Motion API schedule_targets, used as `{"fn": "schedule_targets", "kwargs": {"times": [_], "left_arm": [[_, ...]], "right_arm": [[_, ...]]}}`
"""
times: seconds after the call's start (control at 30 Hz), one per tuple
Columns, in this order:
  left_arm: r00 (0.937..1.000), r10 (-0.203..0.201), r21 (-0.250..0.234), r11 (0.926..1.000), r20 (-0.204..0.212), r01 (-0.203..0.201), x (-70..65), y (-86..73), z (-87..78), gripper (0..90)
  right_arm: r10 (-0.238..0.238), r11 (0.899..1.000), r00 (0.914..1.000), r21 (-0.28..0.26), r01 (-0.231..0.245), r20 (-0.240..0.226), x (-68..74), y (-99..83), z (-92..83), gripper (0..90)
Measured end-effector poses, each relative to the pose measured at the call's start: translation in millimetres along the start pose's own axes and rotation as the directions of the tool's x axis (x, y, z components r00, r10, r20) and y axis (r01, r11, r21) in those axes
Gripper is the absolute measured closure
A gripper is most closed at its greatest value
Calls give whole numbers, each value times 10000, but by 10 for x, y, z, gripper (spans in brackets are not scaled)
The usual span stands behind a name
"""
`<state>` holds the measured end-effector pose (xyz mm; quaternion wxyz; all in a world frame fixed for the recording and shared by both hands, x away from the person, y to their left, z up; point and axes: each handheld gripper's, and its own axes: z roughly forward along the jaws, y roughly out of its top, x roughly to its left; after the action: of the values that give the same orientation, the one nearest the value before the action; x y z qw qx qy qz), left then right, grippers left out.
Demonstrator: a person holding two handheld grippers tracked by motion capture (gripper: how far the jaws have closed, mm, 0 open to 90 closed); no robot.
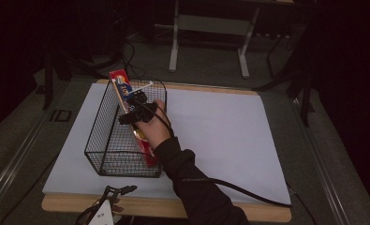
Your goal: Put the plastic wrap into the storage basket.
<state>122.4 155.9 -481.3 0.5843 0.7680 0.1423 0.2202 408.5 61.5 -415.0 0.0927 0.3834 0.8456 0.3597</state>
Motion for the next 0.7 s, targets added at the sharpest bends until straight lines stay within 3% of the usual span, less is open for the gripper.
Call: {"fn": "schedule_targets", "kwargs": {"times": [0.13, 0.23, 0.37, 0.7], "left_arm": [[10000, -36, 23, 10000, 17, 36, 2, -2, 9, 0], [10000, -36, 75, 10000, -8, 36, -1, -5, 19, 0], [10000, -49, 120, 9999, 2, 49, -1, -7, 28, 0], [10000, -83, 171, 9998, -49, 84, 1, -15, 35, 0]], "right_arm": [[-222, 9994, 9997, -255, 220, -78, -36, -45, -117, 133], [-680, 9965, 9976, -496, 675, -95, -94, -104, -274, 133], [-928, 9943, 9957, -525, 925, -35, -201, -165, -441, 132], [-997, 9934, 9936, -518, 1024, 535, -569, -367, -796, 132]]}}
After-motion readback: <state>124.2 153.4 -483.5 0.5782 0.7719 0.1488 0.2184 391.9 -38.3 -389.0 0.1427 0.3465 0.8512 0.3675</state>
